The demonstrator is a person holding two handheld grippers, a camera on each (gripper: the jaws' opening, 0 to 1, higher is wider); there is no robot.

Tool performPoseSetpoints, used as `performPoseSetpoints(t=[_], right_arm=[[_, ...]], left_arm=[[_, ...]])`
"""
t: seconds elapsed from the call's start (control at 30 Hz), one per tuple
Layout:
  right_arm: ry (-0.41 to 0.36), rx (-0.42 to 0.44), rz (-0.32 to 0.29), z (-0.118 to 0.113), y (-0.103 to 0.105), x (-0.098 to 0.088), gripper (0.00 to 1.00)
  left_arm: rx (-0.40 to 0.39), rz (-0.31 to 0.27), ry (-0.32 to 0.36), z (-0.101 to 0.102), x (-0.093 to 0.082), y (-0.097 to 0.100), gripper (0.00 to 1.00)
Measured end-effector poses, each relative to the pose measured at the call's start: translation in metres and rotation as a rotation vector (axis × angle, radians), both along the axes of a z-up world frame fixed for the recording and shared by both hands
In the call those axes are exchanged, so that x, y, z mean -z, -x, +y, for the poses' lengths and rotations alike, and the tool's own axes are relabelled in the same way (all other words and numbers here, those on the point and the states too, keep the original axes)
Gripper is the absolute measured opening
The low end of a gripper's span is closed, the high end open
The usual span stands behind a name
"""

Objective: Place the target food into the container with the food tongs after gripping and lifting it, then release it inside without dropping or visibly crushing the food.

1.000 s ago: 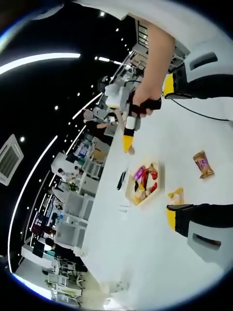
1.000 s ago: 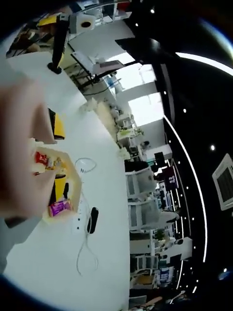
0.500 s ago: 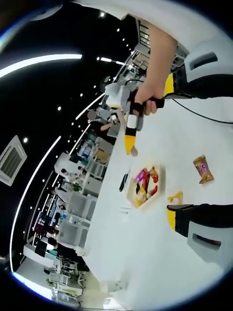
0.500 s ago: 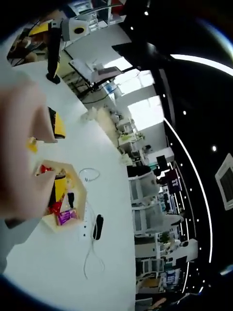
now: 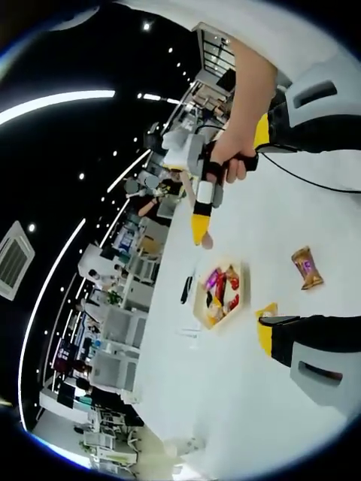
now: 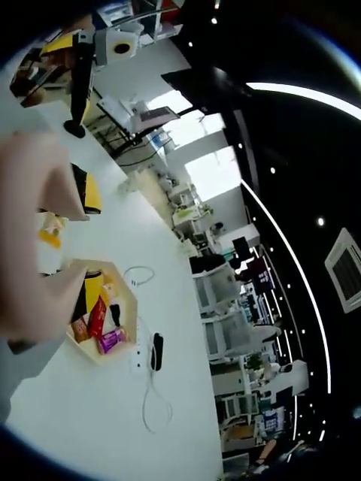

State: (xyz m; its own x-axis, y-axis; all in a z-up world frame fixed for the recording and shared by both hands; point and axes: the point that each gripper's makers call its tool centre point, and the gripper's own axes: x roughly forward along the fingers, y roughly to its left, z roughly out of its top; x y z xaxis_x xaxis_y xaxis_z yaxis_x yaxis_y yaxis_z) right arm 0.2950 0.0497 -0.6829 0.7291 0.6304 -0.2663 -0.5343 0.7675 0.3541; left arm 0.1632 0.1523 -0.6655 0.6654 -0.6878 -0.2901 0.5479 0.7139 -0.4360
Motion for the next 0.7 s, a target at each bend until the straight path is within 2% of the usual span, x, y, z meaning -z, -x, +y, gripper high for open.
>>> performPoseSetpoints(t=[0.27,0.7], right_arm=[[0.002,0.005,-0.01,-0.01,0.001,-0.006,0.3],[0.068,-0.037,-0.018,-0.018,0.014,0.001,0.3]], left_arm=[[0.0,0.0,-0.005,-0.007,0.001,0.006,0.92],[-0.037,0.015,0.001,-0.014,0.007,0.015,0.92]])
